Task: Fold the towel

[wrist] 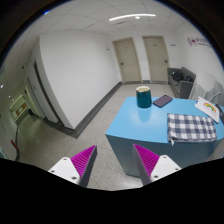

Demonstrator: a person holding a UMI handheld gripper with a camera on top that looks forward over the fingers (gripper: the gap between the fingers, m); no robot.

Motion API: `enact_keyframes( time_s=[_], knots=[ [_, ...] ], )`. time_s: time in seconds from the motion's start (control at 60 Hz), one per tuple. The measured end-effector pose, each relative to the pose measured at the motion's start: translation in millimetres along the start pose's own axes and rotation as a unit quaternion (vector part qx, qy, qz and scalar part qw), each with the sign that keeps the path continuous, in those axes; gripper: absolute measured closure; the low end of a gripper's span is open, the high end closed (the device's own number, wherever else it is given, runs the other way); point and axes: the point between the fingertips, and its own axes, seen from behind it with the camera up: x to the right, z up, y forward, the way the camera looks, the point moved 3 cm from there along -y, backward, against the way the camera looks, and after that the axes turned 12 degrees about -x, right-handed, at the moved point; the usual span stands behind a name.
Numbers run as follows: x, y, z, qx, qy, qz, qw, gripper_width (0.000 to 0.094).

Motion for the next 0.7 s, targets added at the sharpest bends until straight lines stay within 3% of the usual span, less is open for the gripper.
enact_keyframes(
  time_s=[0.333,0.483,0.567,0.7],
  knots=[
    [114.7,53.1,43.5,0.001,0.026,-0.056,0.998,0.0201],
    [215.1,105.2,71.4,0.0,0.017,-0.132,0.991,0.0204],
    [256.4,131.6,81.6,-0.019,0.002,-0.168,0.986,0.0252],
    [289.6,176.0,76.2,-0.064,-0.015,-0.165,0.984,0.0418]
  ],
)
